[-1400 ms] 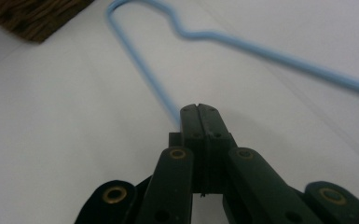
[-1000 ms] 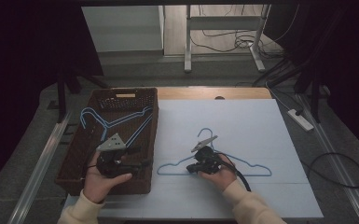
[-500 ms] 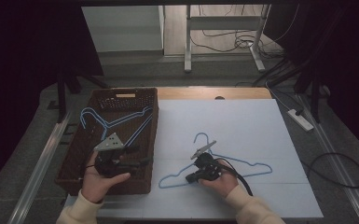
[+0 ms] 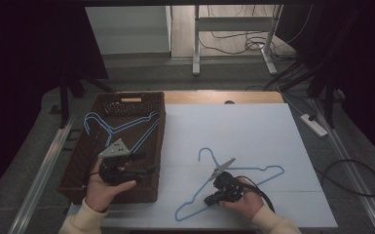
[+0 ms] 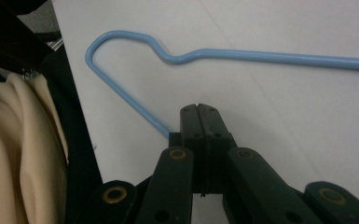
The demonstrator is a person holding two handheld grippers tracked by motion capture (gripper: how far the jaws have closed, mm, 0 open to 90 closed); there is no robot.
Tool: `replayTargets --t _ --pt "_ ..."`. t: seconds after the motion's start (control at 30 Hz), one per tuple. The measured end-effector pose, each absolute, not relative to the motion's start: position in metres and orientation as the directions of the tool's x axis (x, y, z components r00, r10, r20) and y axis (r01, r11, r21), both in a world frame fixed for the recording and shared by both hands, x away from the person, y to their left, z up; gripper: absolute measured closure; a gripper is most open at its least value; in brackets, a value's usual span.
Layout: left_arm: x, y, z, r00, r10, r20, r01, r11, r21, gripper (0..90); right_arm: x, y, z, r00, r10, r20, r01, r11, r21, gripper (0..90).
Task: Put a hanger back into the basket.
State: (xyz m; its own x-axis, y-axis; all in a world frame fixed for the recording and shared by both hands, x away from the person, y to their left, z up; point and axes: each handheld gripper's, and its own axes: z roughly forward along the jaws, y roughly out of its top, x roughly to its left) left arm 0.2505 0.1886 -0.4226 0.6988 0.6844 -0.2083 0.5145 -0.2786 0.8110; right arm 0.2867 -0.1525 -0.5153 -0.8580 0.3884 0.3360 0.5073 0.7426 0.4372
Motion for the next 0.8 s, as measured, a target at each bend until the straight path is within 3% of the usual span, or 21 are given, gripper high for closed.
replayTargets --t 0.17,0.3,0.37,0.43,0.5,0.67,0.8 --pt "0.251 0.188 -0.423 0.699 0.685 -0.208 0.516 -0.28 0.81 33.0 0.288 -0.156 -0.514 -0.863 0.39 0.32 0.502 0.734 0.458 90.0" --pt "0.251 0.188 -0.423 0.698 0.685 -0.21 0.516 -0.277 0.81 32.9 0.315 -0.177 -0.494 -0.821 0.504 0.267 0.557 0.609 0.565 90.0" --pt "0.251 0.188 -0.424 0.699 0.684 -0.209 0.515 -0.279 0.81 32.9 0.329 -0.185 -0.487 -0.786 0.573 0.233 0.584 0.564 0.584 80.9" --pt "0.251 0.187 -0.424 0.701 0.682 -0.208 0.515 -0.283 0.809 32.9 0.343 -0.19 -0.485 -0.755 0.619 0.215 0.607 0.537 0.586 80.2" --pt "0.251 0.186 -0.425 0.702 0.681 -0.21 0.517 -0.284 0.808 32.8 0.354 -0.19 -0.484 -0.726 0.661 0.19 0.627 0.524 0.577 73.6" --pt "0.25 0.186 -0.426 0.703 0.679 -0.211 0.517 -0.284 0.808 32.7 0.374 -0.178 -0.488 -0.689 0.708 0.155 0.661 0.526 0.535 62.5" --pt "0.25 0.186 -0.426 0.704 0.678 -0.212 0.517 -0.284 0.808 32.6 0.382 -0.164 -0.493 -0.677 0.727 0.11 0.675 0.554 0.487 58.7"
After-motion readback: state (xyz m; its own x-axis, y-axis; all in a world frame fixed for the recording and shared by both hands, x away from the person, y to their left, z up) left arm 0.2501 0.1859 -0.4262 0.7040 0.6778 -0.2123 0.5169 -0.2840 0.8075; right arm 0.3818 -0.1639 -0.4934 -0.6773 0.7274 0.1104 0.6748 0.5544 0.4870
